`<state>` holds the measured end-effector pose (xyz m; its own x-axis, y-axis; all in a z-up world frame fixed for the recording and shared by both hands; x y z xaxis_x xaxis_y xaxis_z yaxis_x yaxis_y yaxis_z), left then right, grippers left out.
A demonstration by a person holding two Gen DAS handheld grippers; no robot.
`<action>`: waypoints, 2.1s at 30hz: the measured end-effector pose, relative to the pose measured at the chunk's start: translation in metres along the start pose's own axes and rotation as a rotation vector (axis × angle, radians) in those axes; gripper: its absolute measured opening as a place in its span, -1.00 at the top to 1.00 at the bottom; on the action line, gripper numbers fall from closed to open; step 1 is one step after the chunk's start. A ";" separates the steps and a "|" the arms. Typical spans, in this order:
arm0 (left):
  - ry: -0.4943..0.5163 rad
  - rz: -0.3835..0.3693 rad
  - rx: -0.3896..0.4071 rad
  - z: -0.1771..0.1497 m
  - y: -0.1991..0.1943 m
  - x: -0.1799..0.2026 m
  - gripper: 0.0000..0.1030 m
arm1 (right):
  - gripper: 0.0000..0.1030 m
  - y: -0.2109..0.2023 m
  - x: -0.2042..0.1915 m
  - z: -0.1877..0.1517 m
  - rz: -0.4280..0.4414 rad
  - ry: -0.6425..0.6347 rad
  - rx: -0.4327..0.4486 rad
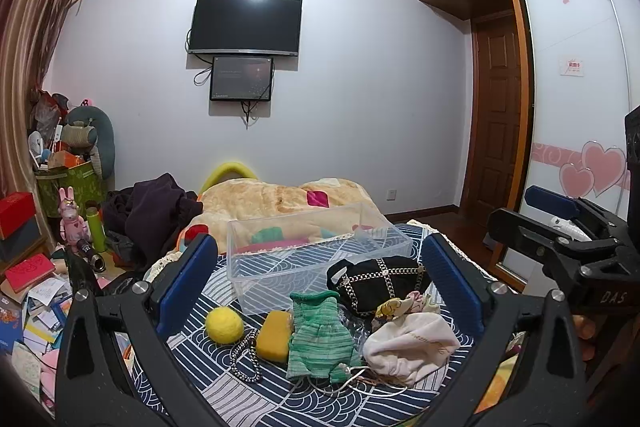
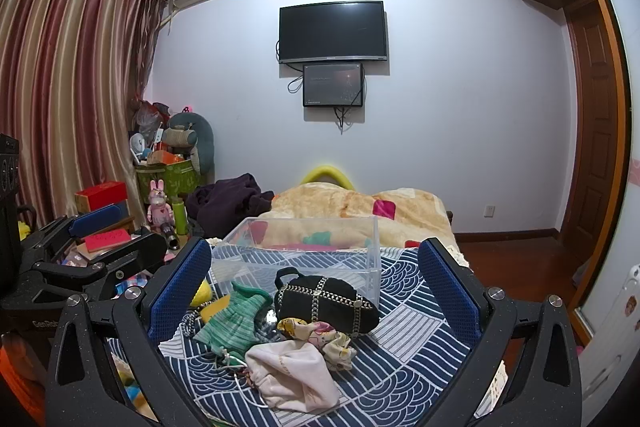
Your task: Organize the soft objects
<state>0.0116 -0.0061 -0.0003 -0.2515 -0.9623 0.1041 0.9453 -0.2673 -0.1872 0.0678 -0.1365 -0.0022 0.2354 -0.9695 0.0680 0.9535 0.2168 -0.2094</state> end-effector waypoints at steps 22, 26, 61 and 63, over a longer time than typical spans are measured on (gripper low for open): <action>-0.190 0.113 -0.211 -0.050 0.069 -0.105 -0.60 | -0.77 0.078 0.015 -0.044 0.029 0.019 -0.269; -0.210 0.161 -0.265 -0.065 0.084 -0.125 -0.45 | -0.60 0.102 0.015 -0.050 0.044 0.026 -0.321; -0.226 0.096 -0.234 -0.048 0.075 -0.120 0.16 | 0.81 0.063 0.035 -0.016 0.086 0.074 -0.217; -0.210 0.080 -0.213 -0.036 0.074 -0.116 0.16 | 0.81 0.060 0.035 -0.003 0.087 0.080 -0.177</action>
<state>0.1034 0.0838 -0.0617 -0.1089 -0.9549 0.2762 0.8898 -0.2176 -0.4012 0.1328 -0.1574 -0.0152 0.2934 -0.9554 -0.0338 0.8807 0.2839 -0.3792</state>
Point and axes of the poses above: each gripper's, at about its wrist camera, not at the fingertips, and y roughly the way its jaws point, x to its right, z to its top, the point moved 2 cm from there along y, roughly the way its jaws point, and after that the axes turned 14 degrees about -z, right-handed, at the moved point
